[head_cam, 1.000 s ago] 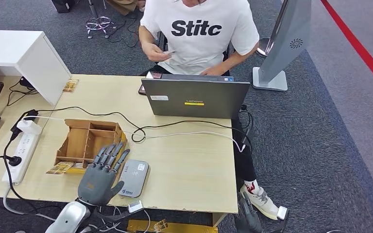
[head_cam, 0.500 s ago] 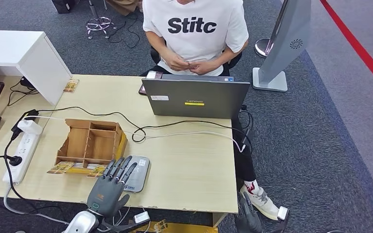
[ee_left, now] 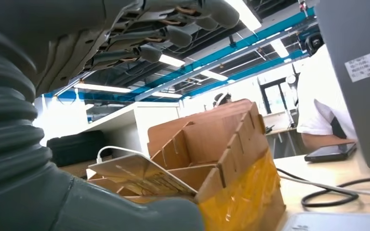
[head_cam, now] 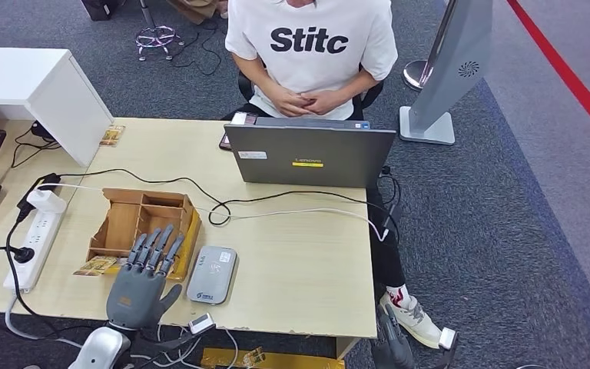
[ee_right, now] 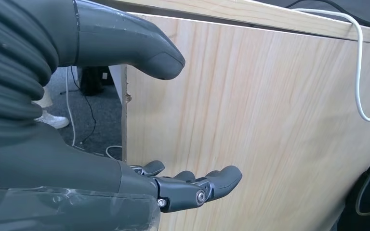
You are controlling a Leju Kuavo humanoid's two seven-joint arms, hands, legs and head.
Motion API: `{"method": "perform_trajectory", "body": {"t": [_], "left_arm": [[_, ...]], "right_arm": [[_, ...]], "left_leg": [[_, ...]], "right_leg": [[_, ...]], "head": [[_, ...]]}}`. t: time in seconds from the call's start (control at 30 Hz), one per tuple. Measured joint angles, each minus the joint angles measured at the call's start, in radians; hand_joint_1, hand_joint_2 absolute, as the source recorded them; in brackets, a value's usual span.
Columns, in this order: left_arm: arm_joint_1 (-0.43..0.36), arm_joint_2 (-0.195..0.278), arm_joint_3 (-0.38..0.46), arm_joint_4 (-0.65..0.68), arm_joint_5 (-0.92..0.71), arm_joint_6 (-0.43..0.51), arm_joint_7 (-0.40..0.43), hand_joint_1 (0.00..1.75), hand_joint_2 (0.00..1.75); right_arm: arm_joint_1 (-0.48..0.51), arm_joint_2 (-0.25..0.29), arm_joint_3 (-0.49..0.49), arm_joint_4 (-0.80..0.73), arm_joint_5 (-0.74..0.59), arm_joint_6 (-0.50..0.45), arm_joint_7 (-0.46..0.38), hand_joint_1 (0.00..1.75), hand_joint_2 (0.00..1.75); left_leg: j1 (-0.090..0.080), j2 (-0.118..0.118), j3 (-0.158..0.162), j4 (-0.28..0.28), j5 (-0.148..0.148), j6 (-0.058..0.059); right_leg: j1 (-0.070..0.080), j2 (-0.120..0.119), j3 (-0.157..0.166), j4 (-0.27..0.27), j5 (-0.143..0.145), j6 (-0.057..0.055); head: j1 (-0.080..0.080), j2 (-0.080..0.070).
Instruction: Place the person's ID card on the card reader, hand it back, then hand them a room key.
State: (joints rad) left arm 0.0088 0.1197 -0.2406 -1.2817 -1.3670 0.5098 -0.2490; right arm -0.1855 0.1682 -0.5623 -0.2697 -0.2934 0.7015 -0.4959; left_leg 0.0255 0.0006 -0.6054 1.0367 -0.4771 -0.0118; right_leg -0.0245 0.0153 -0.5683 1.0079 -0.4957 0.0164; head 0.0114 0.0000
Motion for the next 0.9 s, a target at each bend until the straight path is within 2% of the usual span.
{"method": "perform_trajectory", "body": {"t": [0.37, 0.9], "left_arm": [[-0.001, 0.002, 0.089, 0.011, 0.010, -0.002, -0.030, 0.00, 1.75], [-0.001, -0.005, 0.114, 0.051, 0.006, -0.002, -0.034, 0.00, 1.75]], "right_arm": [[0.001, 0.000, 0.000, 0.000, 0.000, 0.000, -0.004, 0.00, 1.75], [0.001, 0.000, 0.001, 0.000, 0.000, 0.000, -0.005, 0.00, 1.75]], "left_leg": [[0.000, 0.000, 0.000, 0.000, 0.000, 0.000], [0.000, 0.000, 0.000, 0.000, 0.000, 0.000]], "right_leg": [[0.000, 0.000, 0.000, 0.000, 0.000, 0.000], [0.000, 0.000, 0.000, 0.000, 0.000, 0.000]], "head": [[0.000, 0.000], [0.000, 0.000]]}}
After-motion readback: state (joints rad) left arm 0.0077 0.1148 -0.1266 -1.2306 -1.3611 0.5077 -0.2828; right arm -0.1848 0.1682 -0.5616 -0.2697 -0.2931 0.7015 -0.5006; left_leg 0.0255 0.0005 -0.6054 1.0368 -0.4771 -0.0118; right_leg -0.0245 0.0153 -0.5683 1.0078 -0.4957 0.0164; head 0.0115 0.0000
